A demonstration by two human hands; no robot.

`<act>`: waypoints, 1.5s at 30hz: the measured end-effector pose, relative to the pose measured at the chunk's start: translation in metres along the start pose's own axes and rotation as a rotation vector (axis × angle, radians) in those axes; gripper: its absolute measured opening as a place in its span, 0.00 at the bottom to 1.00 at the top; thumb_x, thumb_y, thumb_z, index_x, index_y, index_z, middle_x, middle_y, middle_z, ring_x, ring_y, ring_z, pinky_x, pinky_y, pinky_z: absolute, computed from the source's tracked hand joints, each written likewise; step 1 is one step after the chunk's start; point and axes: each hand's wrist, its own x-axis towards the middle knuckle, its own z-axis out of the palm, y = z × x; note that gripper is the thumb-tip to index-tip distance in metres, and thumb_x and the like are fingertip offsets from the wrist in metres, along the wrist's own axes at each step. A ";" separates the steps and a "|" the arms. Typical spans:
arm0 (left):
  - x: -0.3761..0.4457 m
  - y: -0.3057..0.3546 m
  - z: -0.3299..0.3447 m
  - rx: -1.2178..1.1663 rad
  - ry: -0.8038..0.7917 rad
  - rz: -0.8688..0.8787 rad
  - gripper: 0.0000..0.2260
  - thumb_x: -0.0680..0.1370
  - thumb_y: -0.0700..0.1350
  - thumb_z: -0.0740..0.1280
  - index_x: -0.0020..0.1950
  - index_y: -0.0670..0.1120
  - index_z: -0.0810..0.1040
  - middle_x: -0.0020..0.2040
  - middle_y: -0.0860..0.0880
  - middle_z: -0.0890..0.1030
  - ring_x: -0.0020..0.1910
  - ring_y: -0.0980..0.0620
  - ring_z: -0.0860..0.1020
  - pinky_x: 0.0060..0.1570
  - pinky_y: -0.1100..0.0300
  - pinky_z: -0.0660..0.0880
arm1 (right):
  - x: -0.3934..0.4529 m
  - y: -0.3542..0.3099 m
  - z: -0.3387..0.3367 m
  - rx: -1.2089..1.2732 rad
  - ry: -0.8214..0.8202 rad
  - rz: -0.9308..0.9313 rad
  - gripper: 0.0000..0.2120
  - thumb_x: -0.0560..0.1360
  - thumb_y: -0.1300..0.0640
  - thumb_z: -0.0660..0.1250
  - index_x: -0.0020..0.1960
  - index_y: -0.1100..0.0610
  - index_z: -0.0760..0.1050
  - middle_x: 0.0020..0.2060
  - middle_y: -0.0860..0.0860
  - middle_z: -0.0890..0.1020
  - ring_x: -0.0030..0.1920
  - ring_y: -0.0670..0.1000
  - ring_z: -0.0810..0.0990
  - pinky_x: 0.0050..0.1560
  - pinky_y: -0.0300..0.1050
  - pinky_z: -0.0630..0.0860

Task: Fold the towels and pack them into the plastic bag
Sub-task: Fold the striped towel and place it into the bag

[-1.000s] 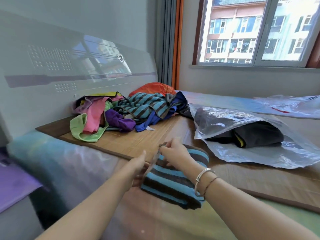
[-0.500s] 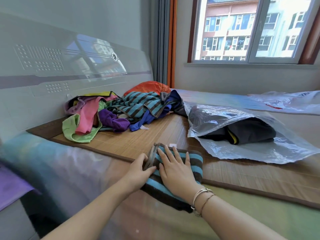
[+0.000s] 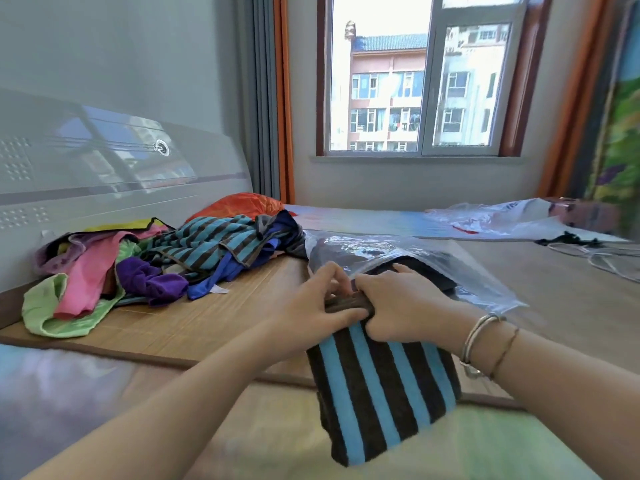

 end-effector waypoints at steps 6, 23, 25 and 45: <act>0.053 -0.050 0.044 0.055 0.069 -0.167 0.11 0.81 0.40 0.61 0.51 0.54 0.80 0.70 0.55 0.67 0.72 0.49 0.58 0.66 0.57 0.59 | -0.017 0.055 0.027 -0.092 0.031 0.129 0.09 0.71 0.54 0.62 0.48 0.50 0.63 0.41 0.48 0.76 0.42 0.54 0.74 0.43 0.48 0.64; 0.109 -0.112 0.051 0.131 0.298 0.146 0.30 0.76 0.32 0.63 0.75 0.53 0.66 0.73 0.59 0.67 0.72 0.63 0.64 0.71 0.63 0.64 | 0.155 0.091 0.095 -0.034 0.267 0.599 0.10 0.80 0.59 0.54 0.53 0.55 0.74 0.58 0.54 0.78 0.59 0.57 0.75 0.56 0.47 0.69; 0.108 -0.113 0.050 0.144 0.339 0.173 0.30 0.76 0.31 0.62 0.74 0.54 0.67 0.72 0.60 0.69 0.70 0.64 0.66 0.69 0.65 0.66 | 0.180 0.089 0.105 -0.091 0.292 0.582 0.13 0.81 0.58 0.54 0.62 0.55 0.71 0.62 0.55 0.75 0.63 0.58 0.72 0.63 0.49 0.66; 0.121 -0.114 0.063 0.103 0.141 0.085 0.50 0.71 0.24 0.60 0.77 0.60 0.36 0.76 0.60 0.56 0.46 0.54 0.77 0.44 0.69 0.75 | 0.119 0.086 0.173 0.023 -0.097 0.164 0.35 0.81 0.47 0.54 0.73 0.35 0.30 0.76 0.44 0.32 0.76 0.56 0.31 0.66 0.79 0.44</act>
